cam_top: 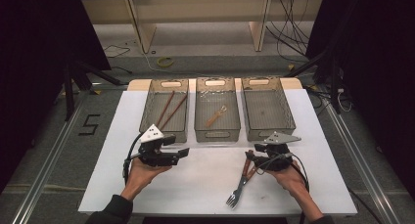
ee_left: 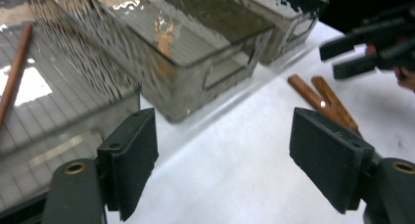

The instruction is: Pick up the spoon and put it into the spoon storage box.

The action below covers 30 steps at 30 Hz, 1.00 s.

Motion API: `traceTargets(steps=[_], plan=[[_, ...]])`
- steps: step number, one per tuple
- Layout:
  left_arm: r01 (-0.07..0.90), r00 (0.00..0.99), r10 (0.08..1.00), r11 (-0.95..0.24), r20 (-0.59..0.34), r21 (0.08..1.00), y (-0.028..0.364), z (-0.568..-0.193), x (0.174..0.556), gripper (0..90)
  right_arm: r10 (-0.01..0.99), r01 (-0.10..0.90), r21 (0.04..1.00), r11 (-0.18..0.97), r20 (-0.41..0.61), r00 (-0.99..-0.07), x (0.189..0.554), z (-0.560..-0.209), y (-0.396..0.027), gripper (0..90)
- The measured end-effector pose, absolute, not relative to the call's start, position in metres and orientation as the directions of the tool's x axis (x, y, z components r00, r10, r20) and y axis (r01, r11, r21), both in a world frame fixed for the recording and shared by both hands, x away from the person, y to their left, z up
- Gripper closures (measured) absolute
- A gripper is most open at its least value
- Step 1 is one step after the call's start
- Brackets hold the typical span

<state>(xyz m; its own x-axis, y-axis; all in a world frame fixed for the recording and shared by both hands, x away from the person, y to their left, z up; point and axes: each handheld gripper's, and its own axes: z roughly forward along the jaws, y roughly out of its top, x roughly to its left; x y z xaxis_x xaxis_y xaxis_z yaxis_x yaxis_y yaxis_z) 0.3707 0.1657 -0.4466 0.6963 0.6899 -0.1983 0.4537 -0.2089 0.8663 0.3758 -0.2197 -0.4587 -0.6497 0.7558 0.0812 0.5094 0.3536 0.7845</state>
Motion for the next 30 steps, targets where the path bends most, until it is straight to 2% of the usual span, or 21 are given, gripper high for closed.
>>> traceTargets(steps=[10,16,30], plan=[[0.407,0.694,0.705,-0.216,-0.147,0.887,0.177,-0.46,0.352,25.1,0.755,0.538,0.752,0.381,0.082,-0.65,0.401,-0.466,-0.211,68.0],[0.427,0.691,0.703,-0.211,-0.167,0.88,0.185,-0.464,0.349,24.9,0.754,0.549,0.738,0.392,0.084,-0.652,0.409,-0.47,-0.208,76.2],[0.436,0.677,0.715,-0.198,-0.175,0.878,0.194,-0.466,0.345,24.8,0.734,0.547,0.716,0.434,0.071,-0.676,0.414,-0.475,-0.203,84.6]])
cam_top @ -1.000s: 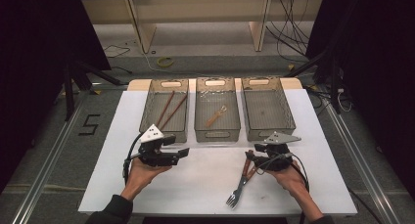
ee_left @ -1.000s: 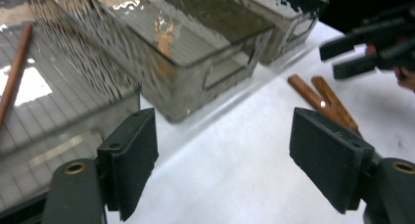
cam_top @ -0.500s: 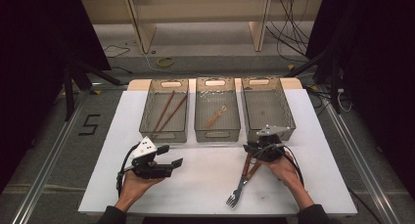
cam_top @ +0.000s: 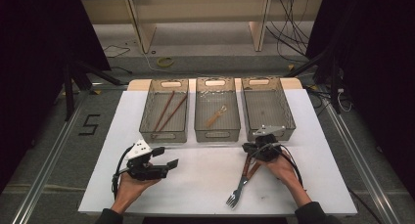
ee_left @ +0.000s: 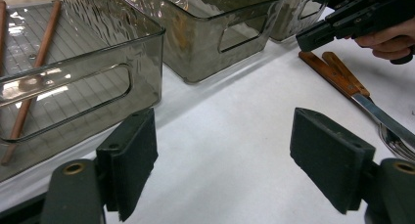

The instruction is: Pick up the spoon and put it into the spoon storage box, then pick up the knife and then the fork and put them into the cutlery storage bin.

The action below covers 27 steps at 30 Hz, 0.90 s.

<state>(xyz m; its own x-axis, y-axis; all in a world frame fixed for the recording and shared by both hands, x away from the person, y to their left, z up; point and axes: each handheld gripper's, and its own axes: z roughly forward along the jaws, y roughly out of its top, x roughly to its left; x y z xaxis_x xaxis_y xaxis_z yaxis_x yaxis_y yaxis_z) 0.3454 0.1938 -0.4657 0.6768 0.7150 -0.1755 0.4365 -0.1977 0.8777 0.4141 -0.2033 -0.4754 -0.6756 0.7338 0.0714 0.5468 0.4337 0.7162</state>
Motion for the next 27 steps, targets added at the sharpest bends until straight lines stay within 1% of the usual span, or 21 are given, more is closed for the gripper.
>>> traceTargets(steps=[9,18,27], plan=[[0.44,0.677,0.715,-0.2,-0.177,0.876,0.1922,-0.4663,0.3436,24.8,0.725,0.547,0.701,0.457,0.062,-0.686,0.4173,-0.4788,-0.2016,86.5],[0.436,0.684,0.71,-0.212,-0.168,0.875,0.1897,-0.467,0.3426,24.8,0.717,0.559,0.659,0.504,0.042,-0.696,0.418,-0.4844,-0.1985,88.5],[0.436,0.692,0.703,-0.227,-0.163,0.871,0.1872,-0.4681,0.3427,24.9,0.72,0.581,0.617,0.531,0.033,-0.693,0.4156,-0.4812,-0.1987,90.0]])
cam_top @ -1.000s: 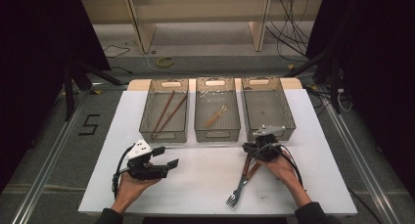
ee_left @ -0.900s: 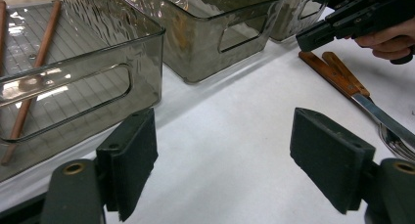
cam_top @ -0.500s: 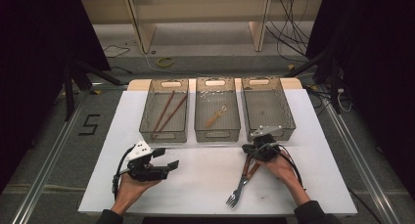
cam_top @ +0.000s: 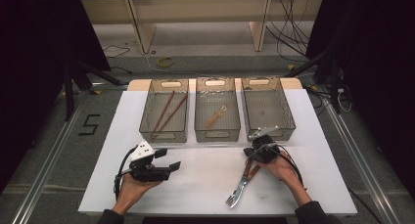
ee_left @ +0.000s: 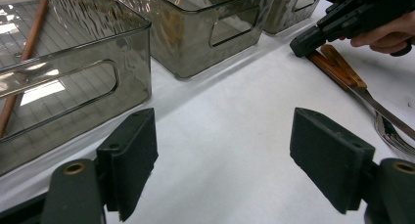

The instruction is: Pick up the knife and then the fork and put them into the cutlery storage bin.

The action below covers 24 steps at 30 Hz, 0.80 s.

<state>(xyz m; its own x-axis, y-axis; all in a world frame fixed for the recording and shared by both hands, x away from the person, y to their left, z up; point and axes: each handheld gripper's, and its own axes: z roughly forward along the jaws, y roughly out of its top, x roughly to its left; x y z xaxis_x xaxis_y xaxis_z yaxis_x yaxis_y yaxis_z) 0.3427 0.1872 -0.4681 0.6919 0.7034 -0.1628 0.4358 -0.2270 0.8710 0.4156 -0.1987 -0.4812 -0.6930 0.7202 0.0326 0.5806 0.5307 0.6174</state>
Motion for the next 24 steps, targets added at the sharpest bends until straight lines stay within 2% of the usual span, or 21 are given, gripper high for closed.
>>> traceTargets(steps=[10,24], plan=[[0.431,0.691,0.706,-0.23,-0.156,0.873,0.187,-0.468,0.341,25.0,0.738,0.615,0.56,0.555,0.009,-0.674,0.401,-0.475,-0.208,90.0],[0.43,0.694,0.704,-0.238,-0.15,0.871,0.186,-0.469,0.34,25.1,0.777,0.673,0.516,0.53,0.023,-0.629,0.364,-0.471,-0.237,90.0]])
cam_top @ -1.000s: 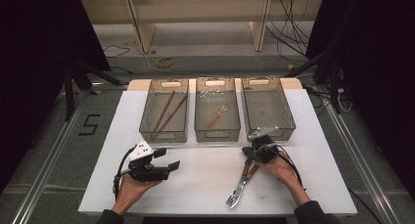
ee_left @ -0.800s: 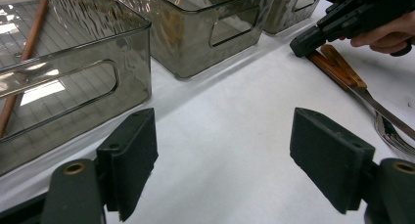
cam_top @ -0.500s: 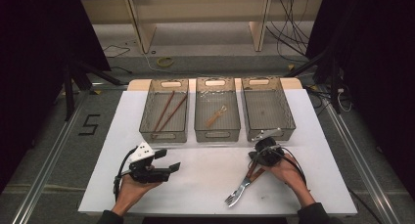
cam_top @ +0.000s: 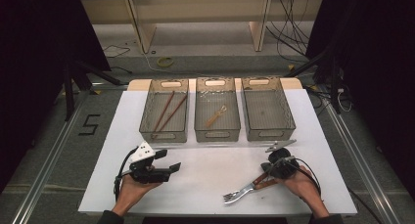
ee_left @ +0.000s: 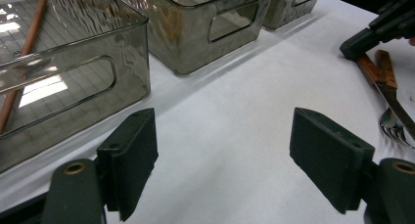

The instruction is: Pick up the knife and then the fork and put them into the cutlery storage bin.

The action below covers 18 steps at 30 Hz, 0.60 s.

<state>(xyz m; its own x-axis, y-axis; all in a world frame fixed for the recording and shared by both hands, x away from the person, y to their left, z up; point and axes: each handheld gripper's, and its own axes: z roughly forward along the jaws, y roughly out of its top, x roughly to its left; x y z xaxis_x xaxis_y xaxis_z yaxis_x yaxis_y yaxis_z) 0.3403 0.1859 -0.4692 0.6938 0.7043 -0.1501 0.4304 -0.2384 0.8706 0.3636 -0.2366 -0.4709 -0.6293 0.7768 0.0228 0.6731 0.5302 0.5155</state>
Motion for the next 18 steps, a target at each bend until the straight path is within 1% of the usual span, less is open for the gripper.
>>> traceTargets(steps=[6,13,18], plan=[[0.433,0.691,0.706,-0.235,-0.153,0.87,0.187,-0.469,0.341,25.1,0.784,0.686,0.505,0.524,0.028,-0.62,0.346,-0.47,-0.247,90.0],[0.434,0.692,0.706,-0.238,-0.152,0.869,0.187,-0.47,0.341,25.1,0.776,0.683,0.491,0.54,0.023,-0.63,0.327,-0.468,-0.253,90.0],[0.436,0.691,0.706,-0.236,-0.155,0.869,0.188,-0.47,0.341,25.1,0.765,0.673,0.486,0.557,0.014,-0.644,0.322,-0.468,-0.255,90.0]])
